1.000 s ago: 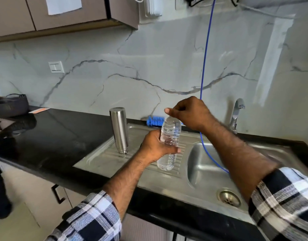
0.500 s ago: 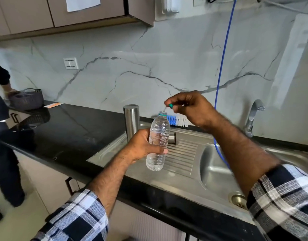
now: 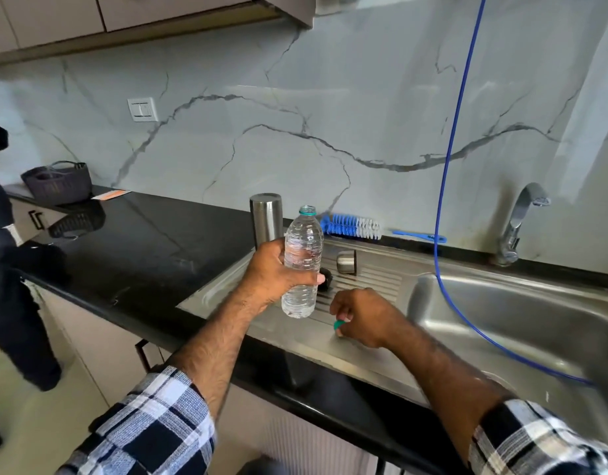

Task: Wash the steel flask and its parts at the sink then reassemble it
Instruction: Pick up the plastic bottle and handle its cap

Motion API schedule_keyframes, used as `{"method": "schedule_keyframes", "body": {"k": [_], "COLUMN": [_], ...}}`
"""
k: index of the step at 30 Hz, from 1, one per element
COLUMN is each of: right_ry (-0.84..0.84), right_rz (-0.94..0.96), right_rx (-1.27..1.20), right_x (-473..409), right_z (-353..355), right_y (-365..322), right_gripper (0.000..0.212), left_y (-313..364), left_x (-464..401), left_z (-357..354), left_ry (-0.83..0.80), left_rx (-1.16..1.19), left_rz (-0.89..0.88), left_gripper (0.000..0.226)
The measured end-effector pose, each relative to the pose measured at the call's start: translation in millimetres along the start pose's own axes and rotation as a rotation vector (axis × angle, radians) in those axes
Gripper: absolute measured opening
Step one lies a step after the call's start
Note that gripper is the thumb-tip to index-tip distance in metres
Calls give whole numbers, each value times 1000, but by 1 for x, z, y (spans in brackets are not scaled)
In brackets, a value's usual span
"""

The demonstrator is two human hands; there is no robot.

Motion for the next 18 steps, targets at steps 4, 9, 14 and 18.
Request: {"method": "schedule_keyframes", "body": {"k": [4, 9, 14, 18], "right_ry": [9, 107, 168, 241], "right_rz": [-18, -13, 61, 108], "right_rx": [-39, -168, -460, -450], "right_x": [-4, -4, 2, 3], "right_z": [-10, 3, 36, 42], "right_y": [10, 13, -14, -22], "right_gripper": [36, 43, 85, 88], "left_y": [0, 0, 8, 28], "left_x": [-4, -8, -16, -22], "left_z": [-5, -11, -24, -40], "left_ry": [-2, -7, -12, -58], "left_rx": [-15, 2, 32, 3], "left_rz": [-4, -2, 19, 6], "left_gripper": [48, 45, 47, 46]}}
Point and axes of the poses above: each hand's wrist, its own x-axis away from the middle knuckle, its own z-axis out of the back of the hand, y = z × x, the point moved 1 cm from there along -x, towards the middle knuckle, and after that the axes turned 6 degrees about -x, right-handed, at the moved point
